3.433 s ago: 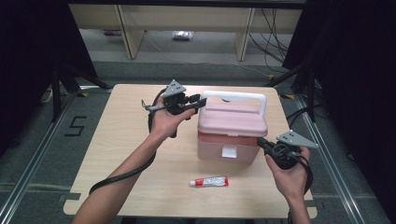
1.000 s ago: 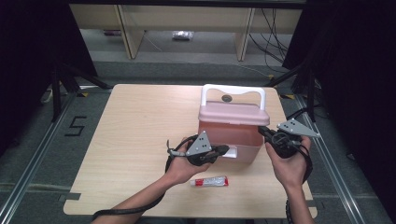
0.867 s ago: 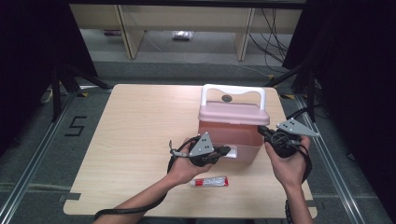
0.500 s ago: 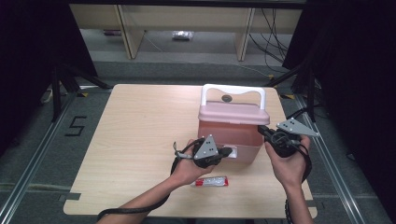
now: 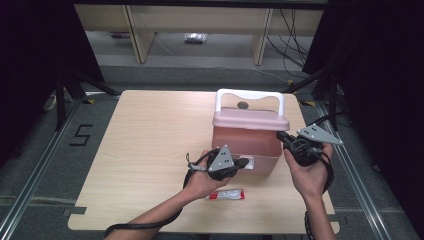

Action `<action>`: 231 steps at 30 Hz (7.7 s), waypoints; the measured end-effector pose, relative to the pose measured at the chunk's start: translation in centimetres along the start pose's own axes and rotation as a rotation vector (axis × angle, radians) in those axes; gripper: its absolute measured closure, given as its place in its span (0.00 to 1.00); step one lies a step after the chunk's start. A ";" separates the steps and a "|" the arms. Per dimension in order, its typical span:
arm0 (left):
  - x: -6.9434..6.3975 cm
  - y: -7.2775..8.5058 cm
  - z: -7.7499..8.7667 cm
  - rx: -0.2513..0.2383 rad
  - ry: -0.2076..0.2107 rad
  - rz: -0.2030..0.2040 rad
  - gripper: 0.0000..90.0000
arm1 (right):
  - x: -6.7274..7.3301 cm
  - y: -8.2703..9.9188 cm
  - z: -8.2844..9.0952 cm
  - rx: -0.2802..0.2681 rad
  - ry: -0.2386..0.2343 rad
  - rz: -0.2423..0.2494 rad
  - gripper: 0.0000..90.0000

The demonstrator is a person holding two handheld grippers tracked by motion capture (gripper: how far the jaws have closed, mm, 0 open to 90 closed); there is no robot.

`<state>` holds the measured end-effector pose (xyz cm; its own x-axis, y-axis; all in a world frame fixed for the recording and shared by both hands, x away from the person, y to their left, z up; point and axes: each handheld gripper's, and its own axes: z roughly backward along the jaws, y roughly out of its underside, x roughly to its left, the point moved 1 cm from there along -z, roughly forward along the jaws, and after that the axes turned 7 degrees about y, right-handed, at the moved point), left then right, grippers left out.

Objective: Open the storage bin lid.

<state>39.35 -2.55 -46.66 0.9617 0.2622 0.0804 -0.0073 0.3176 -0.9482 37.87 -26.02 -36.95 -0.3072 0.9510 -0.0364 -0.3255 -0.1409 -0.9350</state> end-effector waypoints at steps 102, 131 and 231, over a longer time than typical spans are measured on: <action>0.0 -0.2 -0.3 -0.002 -0.002 0.012 0.99 | -0.3 -3.9 -4.8 -0.138 0.133 -0.016 1.00; 0.1 -0.3 -0.3 0.009 0.003 0.002 0.99 | -0.3 -4.6 -5.7 -0.155 0.169 -0.016 1.00; 0.1 -0.4 -0.4 0.019 0.011 0.009 0.99 | -1.8 -7.4 -10.1 -0.131 0.218 0.012 1.00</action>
<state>39.60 -3.00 -46.36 0.9646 0.2547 0.0682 -0.0210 0.3322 -0.9430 49.81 -23.88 -33.57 -0.1056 0.9884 -0.1096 -0.2004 -0.1291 -0.9712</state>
